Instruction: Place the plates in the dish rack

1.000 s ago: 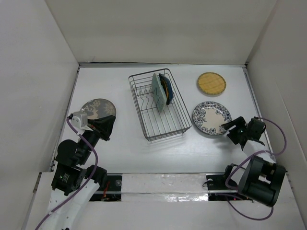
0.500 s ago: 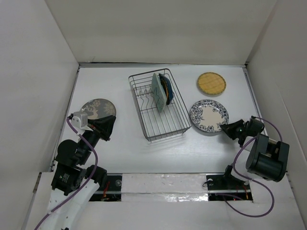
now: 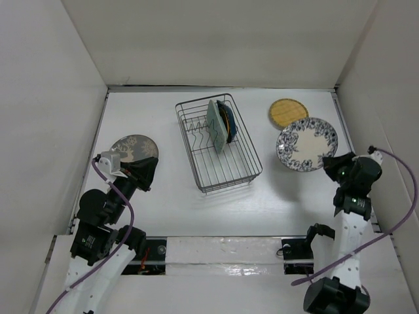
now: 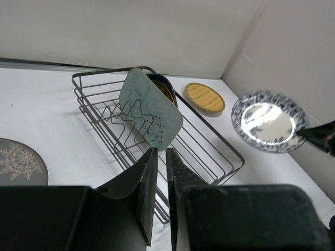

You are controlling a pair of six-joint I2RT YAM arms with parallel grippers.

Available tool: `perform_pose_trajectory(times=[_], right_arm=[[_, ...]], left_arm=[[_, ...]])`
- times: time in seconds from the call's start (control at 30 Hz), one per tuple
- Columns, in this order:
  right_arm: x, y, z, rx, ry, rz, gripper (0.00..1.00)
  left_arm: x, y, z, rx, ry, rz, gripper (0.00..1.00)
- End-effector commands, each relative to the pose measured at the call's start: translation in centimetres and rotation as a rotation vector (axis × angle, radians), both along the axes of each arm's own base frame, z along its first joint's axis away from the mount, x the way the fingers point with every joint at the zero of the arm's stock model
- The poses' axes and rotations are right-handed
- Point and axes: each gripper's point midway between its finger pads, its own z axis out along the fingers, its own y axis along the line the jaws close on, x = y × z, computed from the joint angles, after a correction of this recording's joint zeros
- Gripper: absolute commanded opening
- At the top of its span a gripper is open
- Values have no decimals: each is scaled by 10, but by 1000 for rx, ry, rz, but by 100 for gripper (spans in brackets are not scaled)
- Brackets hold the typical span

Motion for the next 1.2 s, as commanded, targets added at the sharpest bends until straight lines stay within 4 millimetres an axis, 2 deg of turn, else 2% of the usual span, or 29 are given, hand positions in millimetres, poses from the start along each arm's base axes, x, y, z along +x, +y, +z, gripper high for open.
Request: perform_pose_trajectory(times=[0.0,0.03,0.07,0.1,0.13,0.17,0.2,0.23,0.27,0.3,0.33,0.37,0.4,0.43,0.47,0.53,0.57,0.6,0.63,0.67,0.7,0.73,0.8,0.87,0.93,0.97,1.13,1.17], right_arm=[[15,8,131,-162,-273,55,0],[20,14,150,-174,-311,78,0],[22,24,187,-200,-386,107,0],[26,53,204,-198,-426,199,0],[38,65,212,-199,-425,224,0],[44,69,227,-221,-440,185,0],[40,111,264,-246,-515,295,0],[61,131,252,-270,-441,323,0],[69,136,258,-312,-418,268,0],[69,153,289,-359,-460,284,0],[68,190,291,-376,-453,360,0],[93,209,272,-448,-380,361,0],[99,225,274,-468,-373,384,0],[100,242,297,-465,-412,399,0],[124,260,278,-511,-356,401,0],[140,275,271,-575,-308,421,0],[140,284,295,-574,-343,395,0],[156,301,273,-638,-295,404,0],[159,307,266,-674,-262,406,0],[162,305,281,-684,-274,357,0],[163,315,276,-724,-258,359,0],[175,319,255,-777,-203,350,0],[174,325,255,-819,-186,314,0],[181,325,243,-857,-154,289,0],[176,331,239,-887,-147,279,0],[177,326,236,-909,-129,244,0],[170,334,219,-998,-86,229,0],[171,330,215,-1017,-68,201,0]], left_arm=[[4,-2,5,-9,-16,0,10],[5,-3,5,-7,-12,-1,10],[5,-3,5,-7,-12,-1,10],[6,-2,4,-6,-11,3,10],[7,-2,4,-6,-7,5,10],[7,-2,4,-6,-6,8,10],[7,-1,3,-6,-3,14,10],[7,0,3,-6,-2,17,10],[7,1,3,-6,-2,21,10],[8,2,2,-6,-1,28,10],[8,2,3,-7,-2,31,10],[9,3,2,-5,2,35,10],[9,3,2,-3,3,37,10],[9,3,1,-2,4,39,11],[9,4,1,0,5,40,11],[9,4,0,2,6,41,11],[10,4,0,3,9,41,11],[9,3,0,4,8,38,11],[9,3,0,2,7,39,11],[9,3,0,3,5,38,11],[9,4,0,4,5,39,11],[9,4,0,4,5,39,11],[8,4,0,5,2,38,11],[8,4,1,3,2,38,11],[7,3,1,3,0,32,11],[7,3,2,4,-2,32,11],[6,3,1,2,-4,27,11],[6,3,2,1,-7,27,11]])
